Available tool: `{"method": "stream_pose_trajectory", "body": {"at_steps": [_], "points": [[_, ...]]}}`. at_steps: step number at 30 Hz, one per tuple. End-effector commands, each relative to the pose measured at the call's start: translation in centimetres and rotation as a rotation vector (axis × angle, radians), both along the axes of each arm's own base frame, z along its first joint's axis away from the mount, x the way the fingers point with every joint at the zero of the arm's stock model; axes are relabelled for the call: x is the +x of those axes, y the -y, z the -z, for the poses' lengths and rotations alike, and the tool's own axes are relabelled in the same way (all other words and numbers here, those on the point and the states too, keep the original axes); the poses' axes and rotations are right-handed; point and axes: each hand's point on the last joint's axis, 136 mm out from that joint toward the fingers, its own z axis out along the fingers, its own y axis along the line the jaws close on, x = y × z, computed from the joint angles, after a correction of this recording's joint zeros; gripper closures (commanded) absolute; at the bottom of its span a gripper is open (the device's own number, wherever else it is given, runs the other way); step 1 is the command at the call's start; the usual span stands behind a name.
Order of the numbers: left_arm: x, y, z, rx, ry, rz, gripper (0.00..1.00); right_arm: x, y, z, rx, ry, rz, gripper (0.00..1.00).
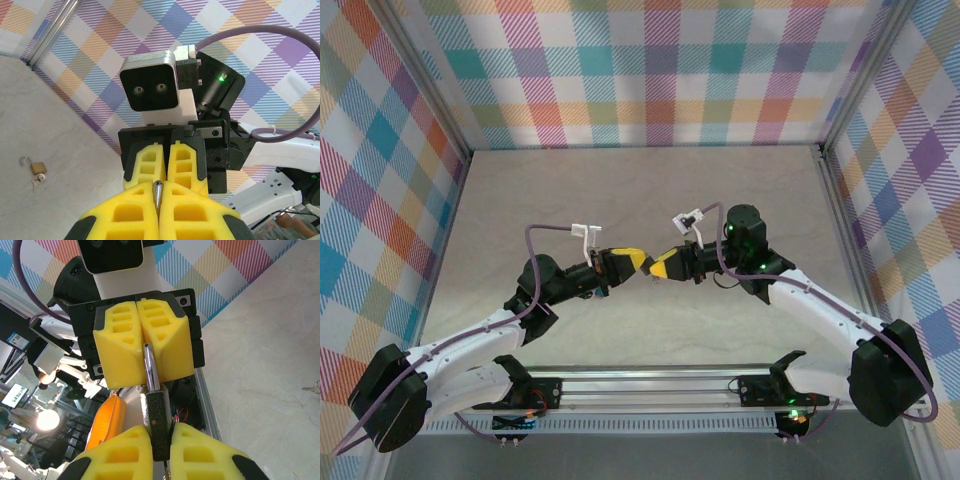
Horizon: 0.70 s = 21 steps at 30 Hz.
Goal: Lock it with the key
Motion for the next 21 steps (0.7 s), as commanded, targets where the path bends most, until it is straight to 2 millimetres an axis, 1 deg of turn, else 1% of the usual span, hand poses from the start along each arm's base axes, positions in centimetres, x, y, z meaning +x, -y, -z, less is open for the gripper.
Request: {"method": "stream_pose_trajectory", "body": {"at_steps": [1, 11, 13, 16, 18, 19, 21], "points": [[-4.8, 1.9, 3.0, 0.102, -0.047, 0.246, 1.00, 4.4, 0.9, -2.9, 0.061, 0.177, 0.230, 0.87], [-4.2, 1.5, 2.8, 0.097, -0.042, 0.217, 1.00, 4.2, 1.0, -2.1, 0.051, 0.167, 0.233, 0.74], [-4.1, 1.4, 2.8, 0.096, -0.041, 0.211, 1.00, 4.2, 1.1, -2.0, 0.049, 0.168, 0.235, 0.69], [-3.8, 1.2, 2.8, 0.098, -0.042, 0.196, 1.00, 4.4, 1.2, -1.8, 0.037, 0.170, 0.258, 0.55], [-3.4, 1.0, 3.2, 0.109, -0.051, 0.173, 1.00, 4.7, 1.6, -1.5, 0.022, 0.174, 0.297, 0.45], [-3.2, 0.9, 3.3, 0.115, -0.056, 0.161, 1.00, 5.0, 1.8, -1.4, 0.014, 0.176, 0.324, 0.41], [-2.3, 0.7, 3.6, 0.125, -0.068, 0.112, 1.00, 5.6, 2.3, -0.6, -0.018, 0.166, 0.389, 0.35]]}}
